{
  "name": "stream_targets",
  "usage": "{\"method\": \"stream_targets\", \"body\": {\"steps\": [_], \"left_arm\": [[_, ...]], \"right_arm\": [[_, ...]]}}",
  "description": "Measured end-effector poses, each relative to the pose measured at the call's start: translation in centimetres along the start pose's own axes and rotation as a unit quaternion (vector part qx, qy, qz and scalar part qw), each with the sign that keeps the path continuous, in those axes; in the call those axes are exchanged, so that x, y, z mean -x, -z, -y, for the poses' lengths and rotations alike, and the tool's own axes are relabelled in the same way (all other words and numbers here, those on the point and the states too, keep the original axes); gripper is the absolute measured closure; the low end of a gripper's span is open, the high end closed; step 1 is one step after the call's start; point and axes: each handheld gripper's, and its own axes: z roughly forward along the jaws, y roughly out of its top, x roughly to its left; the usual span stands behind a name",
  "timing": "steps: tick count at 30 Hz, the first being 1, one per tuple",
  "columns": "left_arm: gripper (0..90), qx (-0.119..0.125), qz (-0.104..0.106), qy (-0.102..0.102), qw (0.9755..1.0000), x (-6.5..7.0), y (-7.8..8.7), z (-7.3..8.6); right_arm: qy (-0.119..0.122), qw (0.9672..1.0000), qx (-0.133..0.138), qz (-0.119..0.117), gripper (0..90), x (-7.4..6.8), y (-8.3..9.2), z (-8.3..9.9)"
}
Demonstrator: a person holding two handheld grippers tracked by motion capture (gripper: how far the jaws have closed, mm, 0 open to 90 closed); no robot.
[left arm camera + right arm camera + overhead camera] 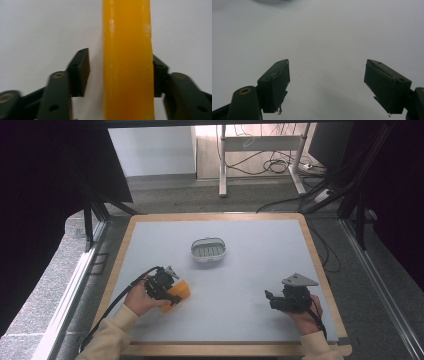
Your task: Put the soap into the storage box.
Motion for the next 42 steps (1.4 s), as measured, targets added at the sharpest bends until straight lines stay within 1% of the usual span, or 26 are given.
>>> {"method": "stream_targets", "body": {"steps": [3, 7, 12, 14, 15, 21, 22, 26, 33, 38, 42], "left_arm": [[60.8, -0.003, 0.010, 0.003, 0.9999, 0.0, -0.5, 0.0], [61.6, -0.002, 0.009, 0.010, 0.9999, -0.1, -0.4, 0.0], [61.9, -0.006, 0.007, 0.010, 0.9999, -0.3, 0.0, 0.0], [61.9, 0.000, 0.004, 0.011, 0.9999, -0.4, 0.4, -0.1], [61.9, 0.004, 0.007, 0.010, 0.9999, -0.4, 0.7, 0.0], [61.9, 0.019, 0.005, 0.005, 0.9998, 0.0, 1.5, -0.1], [61.9, 0.025, 0.010, 0.006, 0.9996, 0.0, 1.7, -0.1], [61.9, 0.030, 0.014, 0.007, 0.9994, -0.1, 2.0, -0.1], [61.9, 0.037, 0.005, 0.006, 0.9993, -0.2, 2.7, 0.0], [61.9, 0.046, 0.000, 0.004, 0.9989, -0.1, 3.2, -0.1], [61.9, 0.047, 0.000, 0.000, 0.9989, 0.1, 3.3, -0.4]], "right_arm": [[0.002, 1.0000, -0.004, 0.002, 20.9, -0.1, -0.1, 0.0], [0.002, 1.0000, -0.005, 0.002, 20.9, -0.1, -0.1, 0.0], [0.003, 1.0000, -0.003, 0.003, 20.9, 0.1, -0.1, 0.0], [0.001, 1.0000, -0.001, 0.007, 20.9, 0.1, 0.0, 0.0], [-0.003, 1.0000, 0.000, 0.007, 20.9, 0.1, 0.1, 0.0], [0.001, 1.0000, 0.000, 0.006, 20.9, 0.0, 0.1, 0.0], [0.001, 1.0000, 0.001, 0.005, 20.9, 0.0, 0.1, 0.0], [-0.001, 1.0000, 0.001, 0.008, 20.9, 0.0, 0.1, 0.0], [0.001, 1.0000, 0.003, 0.007, 20.9, 0.0, 0.1, 0.0], [0.002, 1.0000, 0.004, 0.007, 20.9, 0.0, 0.1, 0.0], [0.003, 1.0000, 0.004, 0.007, 20.9, -0.1, 0.2, 0.0]]}}
